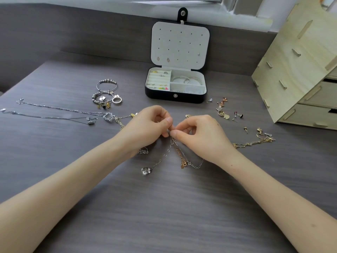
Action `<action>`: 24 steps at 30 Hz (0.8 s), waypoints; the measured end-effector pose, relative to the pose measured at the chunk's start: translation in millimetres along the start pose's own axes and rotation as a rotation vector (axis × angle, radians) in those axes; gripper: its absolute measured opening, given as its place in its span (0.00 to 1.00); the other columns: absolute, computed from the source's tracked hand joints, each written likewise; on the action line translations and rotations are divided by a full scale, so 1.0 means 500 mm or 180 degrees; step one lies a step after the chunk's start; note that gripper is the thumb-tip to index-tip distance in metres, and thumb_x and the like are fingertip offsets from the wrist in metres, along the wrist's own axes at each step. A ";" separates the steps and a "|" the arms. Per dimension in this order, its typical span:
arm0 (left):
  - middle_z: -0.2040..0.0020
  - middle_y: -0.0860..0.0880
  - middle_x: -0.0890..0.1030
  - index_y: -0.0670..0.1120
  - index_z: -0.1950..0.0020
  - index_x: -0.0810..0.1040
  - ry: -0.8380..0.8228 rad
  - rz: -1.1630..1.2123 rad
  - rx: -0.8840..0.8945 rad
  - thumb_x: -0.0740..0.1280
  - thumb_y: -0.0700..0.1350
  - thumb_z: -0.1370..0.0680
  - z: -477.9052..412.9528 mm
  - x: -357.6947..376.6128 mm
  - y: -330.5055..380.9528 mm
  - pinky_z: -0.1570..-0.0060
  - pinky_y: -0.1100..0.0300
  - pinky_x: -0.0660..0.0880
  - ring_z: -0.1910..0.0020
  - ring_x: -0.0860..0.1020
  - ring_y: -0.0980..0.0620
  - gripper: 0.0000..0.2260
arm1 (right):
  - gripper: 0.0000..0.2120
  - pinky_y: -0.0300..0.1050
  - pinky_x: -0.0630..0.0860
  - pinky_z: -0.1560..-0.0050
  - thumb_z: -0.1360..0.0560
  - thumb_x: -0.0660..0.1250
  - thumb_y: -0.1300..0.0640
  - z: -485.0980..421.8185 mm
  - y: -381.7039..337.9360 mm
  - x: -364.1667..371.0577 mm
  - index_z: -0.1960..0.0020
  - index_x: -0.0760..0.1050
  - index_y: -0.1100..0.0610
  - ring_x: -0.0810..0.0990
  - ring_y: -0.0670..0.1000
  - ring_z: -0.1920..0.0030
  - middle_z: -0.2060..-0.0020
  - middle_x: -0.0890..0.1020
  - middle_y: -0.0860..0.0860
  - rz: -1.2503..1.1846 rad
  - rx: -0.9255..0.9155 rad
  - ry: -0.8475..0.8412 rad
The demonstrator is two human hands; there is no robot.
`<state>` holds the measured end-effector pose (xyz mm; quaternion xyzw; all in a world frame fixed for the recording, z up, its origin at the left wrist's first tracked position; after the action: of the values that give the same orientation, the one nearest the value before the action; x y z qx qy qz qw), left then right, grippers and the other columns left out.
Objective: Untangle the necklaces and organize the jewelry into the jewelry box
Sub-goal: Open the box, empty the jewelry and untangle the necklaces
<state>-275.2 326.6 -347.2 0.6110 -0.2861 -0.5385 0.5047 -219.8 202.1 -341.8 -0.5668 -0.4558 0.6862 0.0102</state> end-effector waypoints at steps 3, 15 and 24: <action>0.59 0.43 0.82 0.47 0.59 0.73 0.0030 -0.0044 0.0023 0.62 0.42 0.21 -0.002 -0.002 -0.004 0.72 0.72 0.66 0.69 0.75 0.60 0.07 | 0.08 0.41 0.72 0.60 0.30 0.70 0.46 -0.005 -0.001 0.005 0.59 0.83 0.49 0.78 0.43 0.62 0.70 0.79 0.42 -0.0050 0.0164 0.0008; 0.59 0.50 0.81 0.48 0.57 0.74 0.0309 -0.0317 0.0305 0.62 0.39 0.22 0.012 -0.015 -0.011 0.65 0.61 0.70 0.63 0.80 0.58 0.06 | 0.07 0.48 0.77 0.54 0.31 0.69 0.54 -0.018 0.019 0.007 0.68 0.79 0.49 0.77 0.45 0.64 0.70 0.80 0.44 -0.0401 0.0418 -0.0007; 0.58 0.49 0.75 0.48 0.49 0.84 0.0155 -0.1763 0.1566 0.62 0.34 0.27 0.057 0.003 -0.007 0.65 0.66 0.62 0.66 0.68 0.60 0.15 | 0.09 0.46 0.76 0.58 0.29 0.68 0.58 -0.008 0.029 -0.006 0.67 0.79 0.50 0.76 0.44 0.68 0.70 0.82 0.49 -0.0493 0.0354 -0.0059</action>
<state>-302.2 317.4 -348.5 0.7810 -0.2187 -0.5552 0.1845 -208.2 194.7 -348.6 -0.5220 -0.4595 0.7129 0.0904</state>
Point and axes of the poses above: each hand's wrist, its own z-axis away from the middle knuckle, its own x-axis out of the palm, y = z × x, the point moved 5 cm from there along -z, towards the middle knuckle
